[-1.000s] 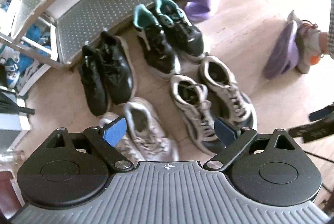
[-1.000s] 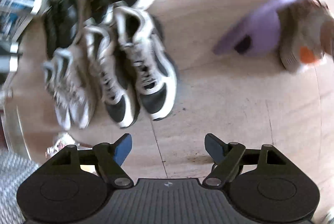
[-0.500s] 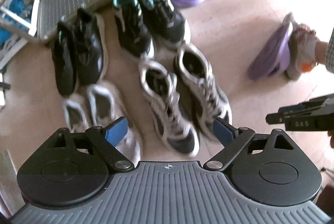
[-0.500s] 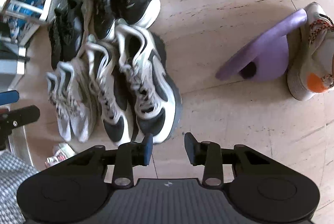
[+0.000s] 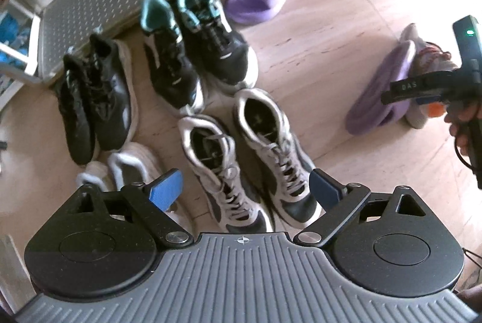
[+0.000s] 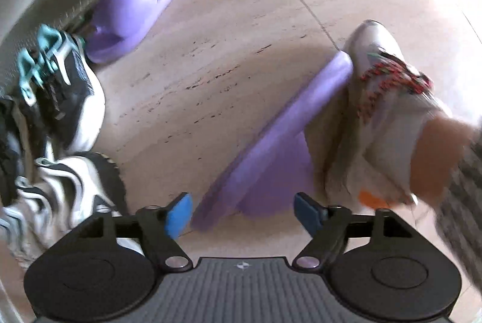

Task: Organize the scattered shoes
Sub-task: 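Grasp the purple slide with the right tool and set it beside the sneakers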

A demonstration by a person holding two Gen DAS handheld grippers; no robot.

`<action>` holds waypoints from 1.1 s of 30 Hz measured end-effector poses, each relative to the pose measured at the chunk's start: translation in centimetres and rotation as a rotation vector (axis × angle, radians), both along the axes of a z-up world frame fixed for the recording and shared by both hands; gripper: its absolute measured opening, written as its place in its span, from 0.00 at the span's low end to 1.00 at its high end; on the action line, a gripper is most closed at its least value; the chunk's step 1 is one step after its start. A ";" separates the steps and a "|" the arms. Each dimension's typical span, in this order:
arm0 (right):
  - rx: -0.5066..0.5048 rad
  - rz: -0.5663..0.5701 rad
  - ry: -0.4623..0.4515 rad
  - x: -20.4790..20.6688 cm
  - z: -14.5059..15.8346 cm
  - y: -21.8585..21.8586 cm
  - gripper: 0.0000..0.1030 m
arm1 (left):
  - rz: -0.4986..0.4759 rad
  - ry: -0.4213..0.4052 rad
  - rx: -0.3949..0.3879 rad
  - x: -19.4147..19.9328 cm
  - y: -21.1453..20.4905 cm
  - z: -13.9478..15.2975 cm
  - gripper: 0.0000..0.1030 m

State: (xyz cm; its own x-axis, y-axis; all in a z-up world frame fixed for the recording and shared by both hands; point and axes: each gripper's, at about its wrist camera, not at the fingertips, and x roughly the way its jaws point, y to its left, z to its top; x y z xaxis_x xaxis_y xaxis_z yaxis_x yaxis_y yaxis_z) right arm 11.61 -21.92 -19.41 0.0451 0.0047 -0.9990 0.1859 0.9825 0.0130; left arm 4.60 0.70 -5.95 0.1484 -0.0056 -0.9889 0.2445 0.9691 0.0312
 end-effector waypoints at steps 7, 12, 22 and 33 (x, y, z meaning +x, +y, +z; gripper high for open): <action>-0.186 0.142 0.005 1.1 -2.7 2.6 0.73 | 0.027 0.035 0.031 -0.6 2.1 -1.4 0.92; -0.370 0.450 -0.021 0.7 -0.5 6.7 0.36 | 0.036 -0.003 0.008 -1.0 2.5 -0.1 0.92; -0.060 0.632 0.070 -5.2 1.7 10.6 0.56 | 0.031 -0.047 -0.022 -2.3 2.9 2.1 0.92; 0.002 0.175 0.036 -4.0 2.2 2.5 0.75 | 0.006 -0.048 -0.031 -2.2 1.8 2.2 0.92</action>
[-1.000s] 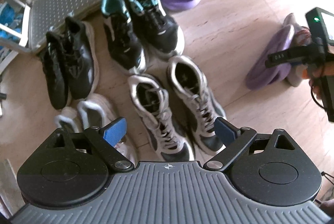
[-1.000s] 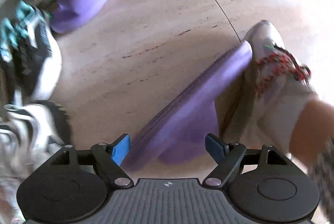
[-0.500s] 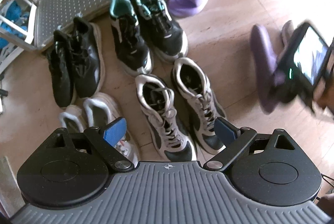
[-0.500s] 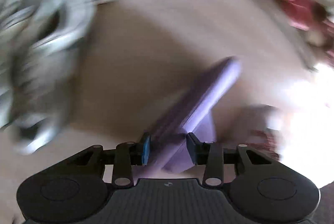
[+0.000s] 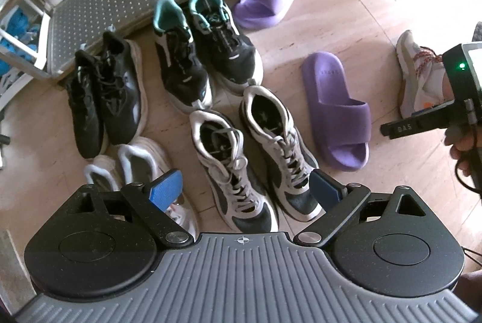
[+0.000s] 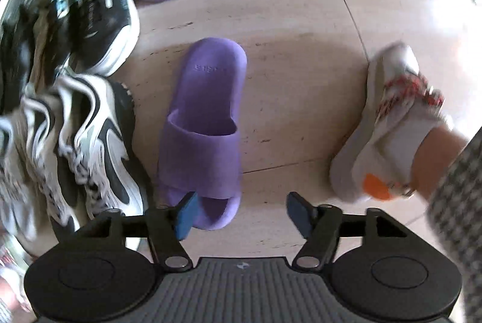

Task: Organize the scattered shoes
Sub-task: 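Grasp the purple slide with the right tool and set it beside the sneakers, then release the purple slide and reach the right tool to the second slide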

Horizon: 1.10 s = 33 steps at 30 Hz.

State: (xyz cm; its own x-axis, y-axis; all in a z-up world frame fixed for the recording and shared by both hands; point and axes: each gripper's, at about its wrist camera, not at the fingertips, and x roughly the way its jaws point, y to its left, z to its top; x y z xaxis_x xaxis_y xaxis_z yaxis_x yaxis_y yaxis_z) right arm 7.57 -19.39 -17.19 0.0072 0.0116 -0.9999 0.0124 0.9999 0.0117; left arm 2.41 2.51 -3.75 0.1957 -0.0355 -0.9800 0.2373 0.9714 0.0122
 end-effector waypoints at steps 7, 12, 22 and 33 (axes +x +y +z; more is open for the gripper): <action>0.097 -0.145 0.006 2.0 -3.7 1.9 0.84 | 0.025 0.037 0.017 1.1 0.3 -1.5 0.92; 0.024 -0.034 0.041 3.0 -6.2 5.3 0.85 | 0.043 0.044 0.020 1.9 0.8 -1.8 0.92; -0.012 0.353 0.021 1.6 -5.9 9.8 0.80 | 0.010 0.069 -0.019 1.8 0.7 -2.1 0.92; 0.044 0.015 0.000 2.6 -0.5 4.5 0.86 | 0.009 -0.014 -0.067 1.6 -0.8 0.0 0.92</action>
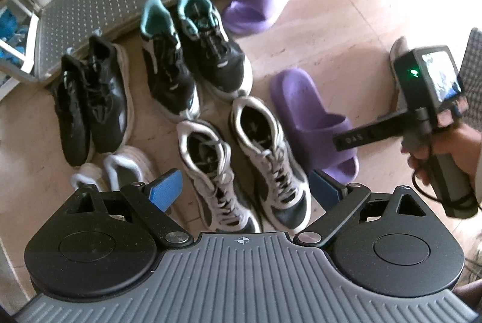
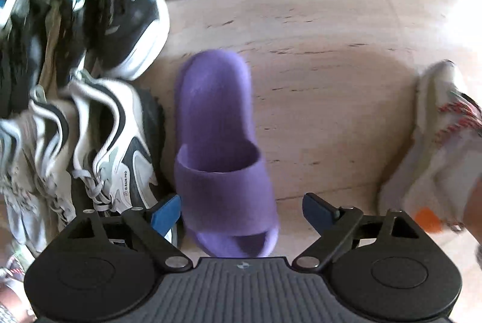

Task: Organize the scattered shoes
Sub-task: 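Release the purple slide and reach the right tool to the second slide, then grasp the second purple slide with the right tool and place it beside the first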

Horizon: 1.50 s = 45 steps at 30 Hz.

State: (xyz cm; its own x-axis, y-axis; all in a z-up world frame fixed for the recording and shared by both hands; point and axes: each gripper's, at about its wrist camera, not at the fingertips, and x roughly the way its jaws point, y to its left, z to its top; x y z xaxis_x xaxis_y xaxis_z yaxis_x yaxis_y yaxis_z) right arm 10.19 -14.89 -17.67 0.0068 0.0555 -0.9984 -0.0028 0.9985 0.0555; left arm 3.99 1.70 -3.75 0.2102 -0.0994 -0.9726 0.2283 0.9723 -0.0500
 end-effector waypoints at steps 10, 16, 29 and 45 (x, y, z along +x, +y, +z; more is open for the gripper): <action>-0.009 -0.135 0.001 -1.4 0.7 -2.1 0.85 | -0.013 -0.037 -0.025 -0.3 -0.8 1.2 0.92; -0.021 -0.131 -0.008 -1.0 0.4 -2.1 0.85 | -0.004 -0.023 -0.013 0.1 -0.7 0.7 0.92; 0.016 -0.148 -0.078 7.5 -1.7 -3.2 0.85 | 0.139 -0.014 0.008 3.6 1.8 -0.1 0.93; -0.210 0.541 -0.337 25.6 -6.8 8.9 0.87 | 0.362 0.099 0.042 5.4 9.1 -3.3 0.93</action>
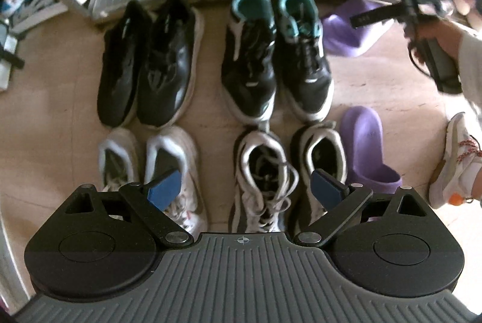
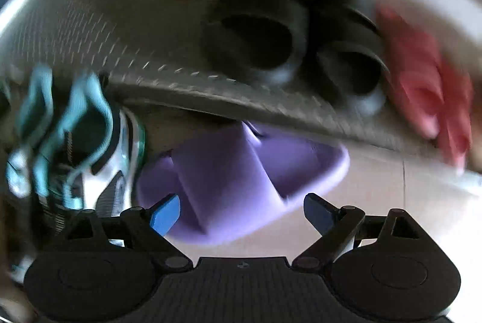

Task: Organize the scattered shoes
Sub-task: 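Grasp the second purple slide with the right tool and place it beside the first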

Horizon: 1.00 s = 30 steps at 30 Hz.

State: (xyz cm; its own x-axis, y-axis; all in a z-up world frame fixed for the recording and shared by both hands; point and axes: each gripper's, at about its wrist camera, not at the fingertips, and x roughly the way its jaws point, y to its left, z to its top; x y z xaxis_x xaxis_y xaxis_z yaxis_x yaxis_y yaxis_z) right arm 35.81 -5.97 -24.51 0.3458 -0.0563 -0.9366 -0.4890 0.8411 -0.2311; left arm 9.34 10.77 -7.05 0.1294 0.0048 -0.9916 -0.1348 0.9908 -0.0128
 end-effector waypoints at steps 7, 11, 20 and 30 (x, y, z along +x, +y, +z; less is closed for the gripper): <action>-0.214 0.253 -0.002 -1.7 -2.2 3.2 0.65 | 0.009 -0.006 -0.003 -0.3 0.7 0.3 0.93; -0.150 0.286 0.039 -4.6 1.4 0.7 0.65 | -0.007 -0.034 -0.010 -0.8 0.4 1.1 0.93; -0.332 0.650 0.039 -14.6 6.3 -7.6 0.65 | -0.093 -0.088 -0.026 -2.5 -2.2 3.0 0.93; -0.497 1.212 0.159 -32.1 2.4 -12.6 0.66 | -0.180 -0.077 -0.031 -3.5 -4.7 2.5 0.93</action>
State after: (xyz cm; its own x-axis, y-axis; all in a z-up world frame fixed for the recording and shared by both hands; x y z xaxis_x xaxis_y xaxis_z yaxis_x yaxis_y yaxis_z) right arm 3.75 -18.57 -22.16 0.3086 -0.1382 -0.9411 -0.9177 -0.3033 -0.2564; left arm 5.84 6.11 -4.59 0.2009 -0.0557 -0.9780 0.0469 0.9978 -0.0472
